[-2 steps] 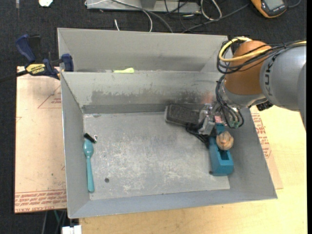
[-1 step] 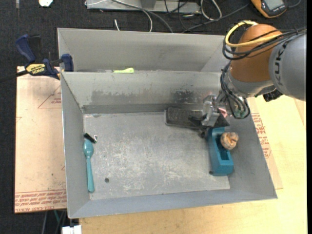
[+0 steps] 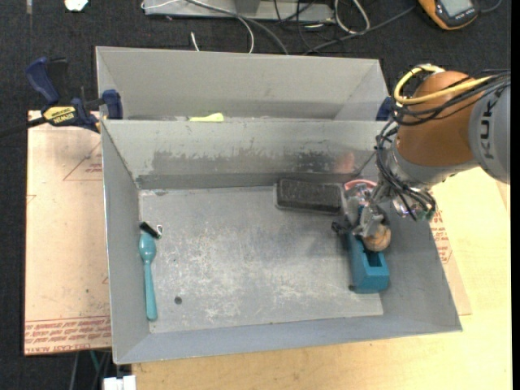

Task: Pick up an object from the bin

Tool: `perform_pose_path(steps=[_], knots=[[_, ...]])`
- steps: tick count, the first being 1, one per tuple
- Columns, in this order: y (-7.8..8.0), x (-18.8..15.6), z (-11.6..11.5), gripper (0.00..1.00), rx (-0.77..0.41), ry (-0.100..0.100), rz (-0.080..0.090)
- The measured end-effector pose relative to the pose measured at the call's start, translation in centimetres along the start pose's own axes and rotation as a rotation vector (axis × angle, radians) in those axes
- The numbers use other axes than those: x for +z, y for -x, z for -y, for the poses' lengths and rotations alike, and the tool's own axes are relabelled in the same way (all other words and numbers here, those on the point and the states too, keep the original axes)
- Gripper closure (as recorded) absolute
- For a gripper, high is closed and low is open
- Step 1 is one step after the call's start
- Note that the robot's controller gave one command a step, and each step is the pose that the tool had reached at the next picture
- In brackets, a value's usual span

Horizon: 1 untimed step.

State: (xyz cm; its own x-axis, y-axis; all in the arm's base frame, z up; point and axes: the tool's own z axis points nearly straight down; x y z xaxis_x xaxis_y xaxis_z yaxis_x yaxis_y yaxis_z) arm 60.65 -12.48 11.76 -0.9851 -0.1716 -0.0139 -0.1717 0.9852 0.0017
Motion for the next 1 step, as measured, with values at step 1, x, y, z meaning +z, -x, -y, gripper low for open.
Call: perform_pose_path(steps=[1], knots=[[0.62, -5.07, -0.05, 1.0, -0.107, 0.002, -0.002]])
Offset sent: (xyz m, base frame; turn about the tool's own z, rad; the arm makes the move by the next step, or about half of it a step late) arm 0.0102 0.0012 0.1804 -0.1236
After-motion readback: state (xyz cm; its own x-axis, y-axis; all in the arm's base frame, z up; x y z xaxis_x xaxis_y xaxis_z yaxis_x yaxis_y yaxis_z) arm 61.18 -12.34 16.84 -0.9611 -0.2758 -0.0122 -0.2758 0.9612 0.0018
